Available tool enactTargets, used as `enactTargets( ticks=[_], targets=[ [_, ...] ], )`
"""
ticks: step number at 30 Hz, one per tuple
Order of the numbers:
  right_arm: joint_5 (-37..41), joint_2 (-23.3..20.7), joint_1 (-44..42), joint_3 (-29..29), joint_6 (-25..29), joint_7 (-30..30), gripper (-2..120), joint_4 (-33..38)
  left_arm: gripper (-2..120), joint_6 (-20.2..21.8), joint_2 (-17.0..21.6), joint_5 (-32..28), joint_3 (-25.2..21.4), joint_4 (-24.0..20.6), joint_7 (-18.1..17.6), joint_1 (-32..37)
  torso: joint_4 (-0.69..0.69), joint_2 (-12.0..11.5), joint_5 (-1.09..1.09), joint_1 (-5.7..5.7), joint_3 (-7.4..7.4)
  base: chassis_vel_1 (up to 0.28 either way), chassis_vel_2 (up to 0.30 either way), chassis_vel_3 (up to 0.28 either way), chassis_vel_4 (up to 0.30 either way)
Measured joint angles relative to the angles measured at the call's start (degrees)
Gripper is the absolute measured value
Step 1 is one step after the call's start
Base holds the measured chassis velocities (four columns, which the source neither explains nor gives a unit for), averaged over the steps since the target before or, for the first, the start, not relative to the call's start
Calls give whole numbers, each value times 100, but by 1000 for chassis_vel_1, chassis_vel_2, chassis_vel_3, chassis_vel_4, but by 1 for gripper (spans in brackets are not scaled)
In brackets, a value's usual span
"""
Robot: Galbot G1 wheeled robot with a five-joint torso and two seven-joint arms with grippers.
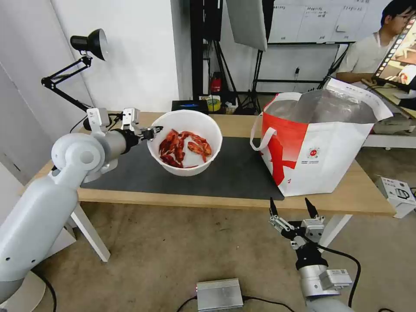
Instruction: Pick up the trash from the table and place it into the takeout bag.
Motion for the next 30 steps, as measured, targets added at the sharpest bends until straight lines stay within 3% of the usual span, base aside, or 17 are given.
enactTargets(
  ticks=[30],
  targets=[
    [0,0,0,0,0,0,100,0,0,-7,-1131,-466,1032,145,-418,-1470,0,0,0,0,0,0,0,0,0]
  ],
)
